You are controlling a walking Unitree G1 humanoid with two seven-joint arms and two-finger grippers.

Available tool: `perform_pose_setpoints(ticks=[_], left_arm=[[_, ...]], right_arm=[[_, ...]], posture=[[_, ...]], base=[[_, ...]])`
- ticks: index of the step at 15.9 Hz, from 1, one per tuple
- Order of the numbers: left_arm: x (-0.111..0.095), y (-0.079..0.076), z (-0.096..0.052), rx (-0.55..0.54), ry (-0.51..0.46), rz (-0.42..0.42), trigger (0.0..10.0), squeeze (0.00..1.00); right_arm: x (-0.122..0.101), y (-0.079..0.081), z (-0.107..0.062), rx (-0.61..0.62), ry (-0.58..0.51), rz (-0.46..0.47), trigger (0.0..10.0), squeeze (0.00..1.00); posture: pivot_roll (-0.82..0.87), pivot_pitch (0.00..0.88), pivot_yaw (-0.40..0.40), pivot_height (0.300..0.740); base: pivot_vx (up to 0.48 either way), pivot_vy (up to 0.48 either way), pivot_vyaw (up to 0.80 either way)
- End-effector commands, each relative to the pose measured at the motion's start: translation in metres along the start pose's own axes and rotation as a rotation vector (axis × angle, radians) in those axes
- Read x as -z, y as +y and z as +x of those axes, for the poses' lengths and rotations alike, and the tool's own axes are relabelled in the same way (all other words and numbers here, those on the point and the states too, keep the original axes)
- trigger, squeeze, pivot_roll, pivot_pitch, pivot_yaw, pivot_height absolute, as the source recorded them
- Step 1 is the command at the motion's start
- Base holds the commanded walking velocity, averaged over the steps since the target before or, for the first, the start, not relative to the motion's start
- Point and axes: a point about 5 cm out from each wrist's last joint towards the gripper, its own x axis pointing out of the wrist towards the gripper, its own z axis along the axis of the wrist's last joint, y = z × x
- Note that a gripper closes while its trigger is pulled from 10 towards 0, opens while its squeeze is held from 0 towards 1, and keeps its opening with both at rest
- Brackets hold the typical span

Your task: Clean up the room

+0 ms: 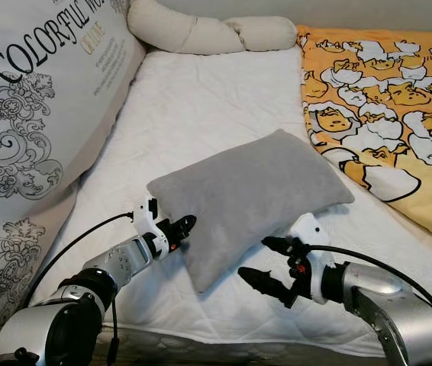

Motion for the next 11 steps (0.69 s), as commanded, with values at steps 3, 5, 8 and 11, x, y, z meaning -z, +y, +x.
perform_pose_setpoints(ticks=[3,5,8,11], left_arm=[[0.002,-0.006,0.003,0.025,0.039,0.049,0.0,0.0],[0.0,-0.005,0.003,0.022,0.036,0.074,0.0,0.0],[-0.011,-0.009,0.003,0.042,0.012,0.186,0.0,0.0],[-0.044,-0.016,-0.001,0.085,-0.084,0.389,0.0,0.0]], right_arm=[[-0.004,0.003,0.0,-0.019,-0.004,-0.014,10.0,0.0],[-0.003,0.004,0.002,-0.034,0.004,-0.017,10.0,0.0],[-0.004,0.002,0.005,-0.034,0.002,-0.021,10.0,0.0],[-0.004,-0.004,0.01,-0.017,0.002,-0.037,10.0,0.0]], posture=[[-0.16,0.0,0.075,0.74],[-0.16,0.0,0.074,0.74],[-0.15,0.0,0.075,0.74],[-0.13,0.0,0.068,0.74]], base=[[0.0,0.0,0.0],[0.0,0.0,0.0],[0.0,0.0,0.0],[0.0,0.0,0.0]])
